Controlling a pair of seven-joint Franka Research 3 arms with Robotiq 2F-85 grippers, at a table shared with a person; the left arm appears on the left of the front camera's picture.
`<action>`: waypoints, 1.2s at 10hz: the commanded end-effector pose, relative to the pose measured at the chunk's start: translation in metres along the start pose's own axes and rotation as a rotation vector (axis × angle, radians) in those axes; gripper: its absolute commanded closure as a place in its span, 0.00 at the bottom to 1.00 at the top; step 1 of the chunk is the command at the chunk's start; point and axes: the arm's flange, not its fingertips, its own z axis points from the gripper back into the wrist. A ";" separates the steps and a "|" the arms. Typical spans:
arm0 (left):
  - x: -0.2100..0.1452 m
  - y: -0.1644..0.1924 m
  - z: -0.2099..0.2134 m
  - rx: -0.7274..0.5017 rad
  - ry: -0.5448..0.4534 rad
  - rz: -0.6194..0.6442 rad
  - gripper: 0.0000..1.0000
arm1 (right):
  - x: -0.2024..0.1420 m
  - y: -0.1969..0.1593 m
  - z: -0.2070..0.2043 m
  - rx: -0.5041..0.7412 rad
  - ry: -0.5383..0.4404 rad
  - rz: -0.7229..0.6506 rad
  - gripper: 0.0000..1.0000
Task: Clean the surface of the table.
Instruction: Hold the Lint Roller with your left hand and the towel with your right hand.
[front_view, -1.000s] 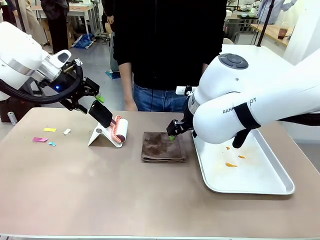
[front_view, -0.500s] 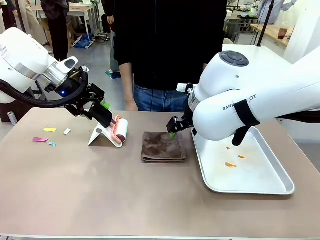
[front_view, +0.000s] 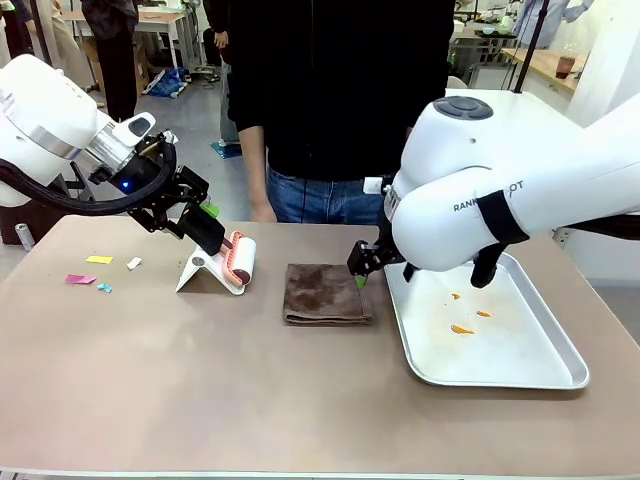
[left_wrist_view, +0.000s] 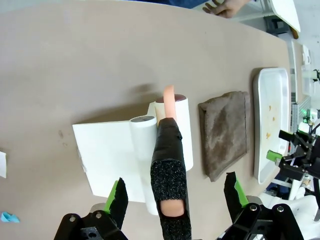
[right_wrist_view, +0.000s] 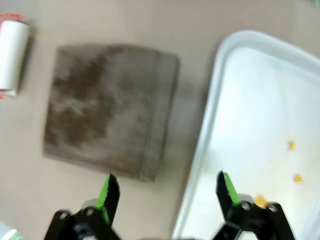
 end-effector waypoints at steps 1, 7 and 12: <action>0.000 -0.002 0.001 0.001 -0.009 -0.003 0.00 | 0.016 0.030 -0.003 -0.056 0.112 -0.085 0.00; 0.000 -0.002 0.001 0.001 -0.009 -0.003 0.00 | 0.046 0.053 -0.051 -0.068 0.074 -0.168 0.00; 0.000 -0.002 0.001 0.001 -0.009 -0.003 0.00 | 0.062 0.053 -0.078 -0.090 0.066 -0.189 0.00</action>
